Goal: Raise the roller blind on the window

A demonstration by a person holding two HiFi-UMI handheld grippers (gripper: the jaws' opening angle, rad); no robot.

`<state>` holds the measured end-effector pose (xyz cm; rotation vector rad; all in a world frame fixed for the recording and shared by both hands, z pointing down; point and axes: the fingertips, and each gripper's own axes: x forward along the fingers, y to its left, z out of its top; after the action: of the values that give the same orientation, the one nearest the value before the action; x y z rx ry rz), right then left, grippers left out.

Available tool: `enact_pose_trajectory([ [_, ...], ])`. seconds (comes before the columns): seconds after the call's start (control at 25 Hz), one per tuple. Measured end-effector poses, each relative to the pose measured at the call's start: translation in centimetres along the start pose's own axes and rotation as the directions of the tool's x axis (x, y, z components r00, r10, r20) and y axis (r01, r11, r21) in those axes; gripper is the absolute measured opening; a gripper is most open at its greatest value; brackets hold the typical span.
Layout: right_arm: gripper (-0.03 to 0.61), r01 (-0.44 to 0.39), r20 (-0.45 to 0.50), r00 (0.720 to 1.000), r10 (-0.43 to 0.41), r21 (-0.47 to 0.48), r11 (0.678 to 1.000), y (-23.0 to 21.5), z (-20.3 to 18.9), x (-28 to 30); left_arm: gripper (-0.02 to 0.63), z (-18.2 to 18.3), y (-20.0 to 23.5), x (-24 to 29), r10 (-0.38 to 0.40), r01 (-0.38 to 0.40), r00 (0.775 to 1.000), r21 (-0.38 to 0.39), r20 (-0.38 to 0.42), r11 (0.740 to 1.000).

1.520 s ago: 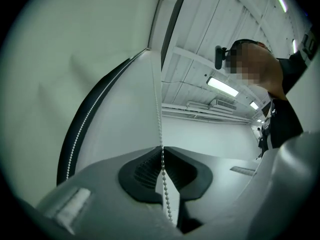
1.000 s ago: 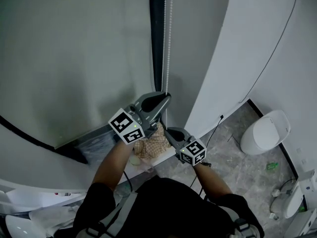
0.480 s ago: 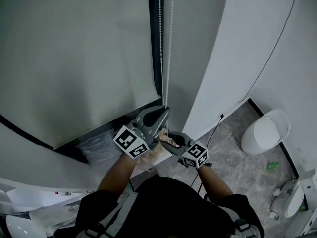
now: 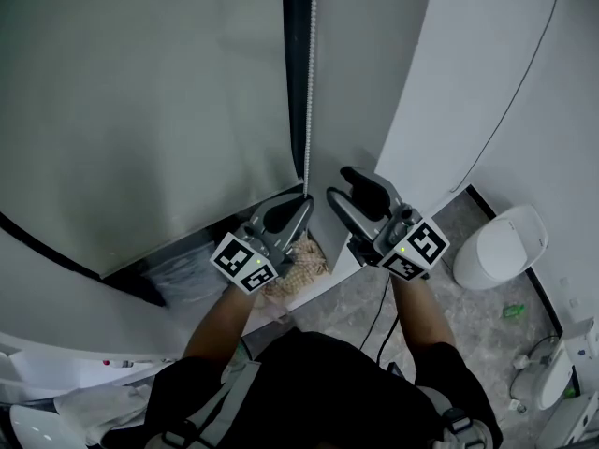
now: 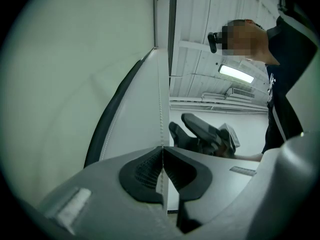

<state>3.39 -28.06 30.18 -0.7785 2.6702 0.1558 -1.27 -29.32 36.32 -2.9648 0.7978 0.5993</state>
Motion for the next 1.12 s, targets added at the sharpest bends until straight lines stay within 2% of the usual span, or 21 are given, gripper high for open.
enact_pose_trajectory([
  [0.12, 0.179, -0.033, 0.015, 0.999, 0.033, 0.009, 0.999, -0.1, 2.1, 3.3, 0.010, -0.2, 0.3, 0.0, 0.008, -0.008, 1.000, -0.003, 0.000, 1.000],
  [0.28, 0.179, -0.054, 0.005, 0.999, 0.054, 0.032, 0.998, -0.1, 3.0, 6.7, 0.009, -0.2, 0.2, 0.0, 0.010, -0.010, 1.000, 0.003, -0.009, 1.000],
  [0.4, 0.133, -0.066, 0.017, 0.998, 0.065, 0.041, 0.997, -0.2, 3.6, 8.4, 0.009, -0.3, 0.3, 0.1, 0.008, -0.008, 1.000, 0.010, -0.016, 1.000],
  [0.44, 0.093, -0.069, 0.031, 0.997, 0.068, 0.043, 0.997, -0.1, 3.9, 8.6, 0.009, -0.3, 0.3, 0.1, 0.008, -0.008, 1.000, 0.010, -0.015, 1.000],
  [0.48, 0.022, -0.069, 0.044, 0.997, 0.067, 0.041, 0.997, -0.1, 4.1, 8.7, 0.009, -0.3, 0.3, 0.1, 0.009, -0.009, 1.000, 0.009, -0.014, 1.000],
  [0.72, 0.017, -0.048, 0.121, 0.992, 0.045, 0.026, 0.999, -0.1, 4.3, 7.0, 0.011, -1.1, -0.2, 0.3, -0.008, 0.008, 1.000, 0.001, -0.015, 1.000],
  [0.88, 0.017, -0.005, 0.043, 0.999, 0.006, -0.029, 1.000, -0.1, 0.4, 4.6, 0.009, -5.9, -1.0, -0.2, 0.001, -0.002, 0.993, -0.008, -0.116, 1.000],
  [0.96, 0.017, 0.007, -0.025, 1.000, -0.007, 0.007, 1.000, -0.2, -3.3, 3.2, 0.009, -9.9, -0.6, -1.6, 0.020, -0.029, 0.982, -0.044, -0.188, 0.999],
  [1.12, 0.017, 0.033, -0.143, 0.990, -0.017, 0.109, 0.993, -0.2, -10.6, 0.6, 0.009, -17.2, -0.1, -4.6, 0.031, -0.075, 0.941, -0.121, -0.336, 0.990],
])
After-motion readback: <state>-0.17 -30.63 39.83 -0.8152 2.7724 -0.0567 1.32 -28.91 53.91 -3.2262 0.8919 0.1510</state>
